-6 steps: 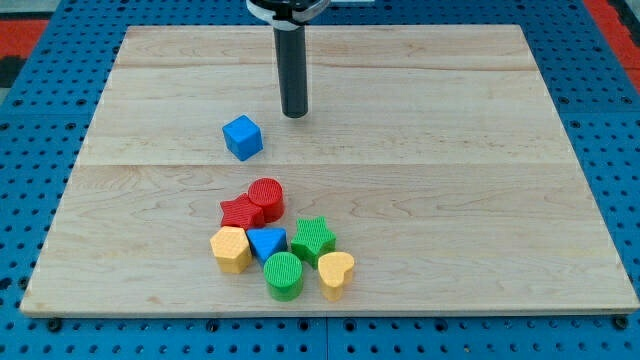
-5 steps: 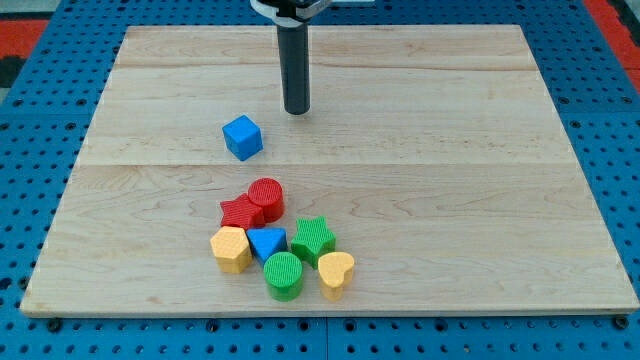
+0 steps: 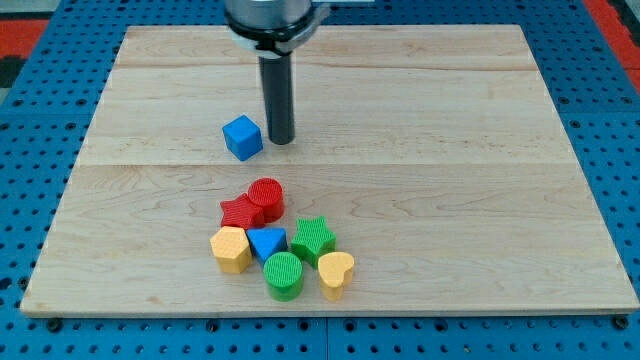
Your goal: Push the blue cube towards the top left corner of the board
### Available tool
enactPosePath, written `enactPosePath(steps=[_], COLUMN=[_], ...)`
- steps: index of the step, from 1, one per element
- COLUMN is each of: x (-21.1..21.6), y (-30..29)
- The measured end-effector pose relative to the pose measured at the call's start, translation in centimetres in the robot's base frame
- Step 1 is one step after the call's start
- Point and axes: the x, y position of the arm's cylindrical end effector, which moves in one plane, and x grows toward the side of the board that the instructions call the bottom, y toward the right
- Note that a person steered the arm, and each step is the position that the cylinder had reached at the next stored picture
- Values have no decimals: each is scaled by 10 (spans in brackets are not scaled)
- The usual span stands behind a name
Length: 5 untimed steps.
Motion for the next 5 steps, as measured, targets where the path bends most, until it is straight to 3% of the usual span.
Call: enactPosePath(steps=[1, 4, 5], x=[2, 18, 18], y=[-37, 0, -56])
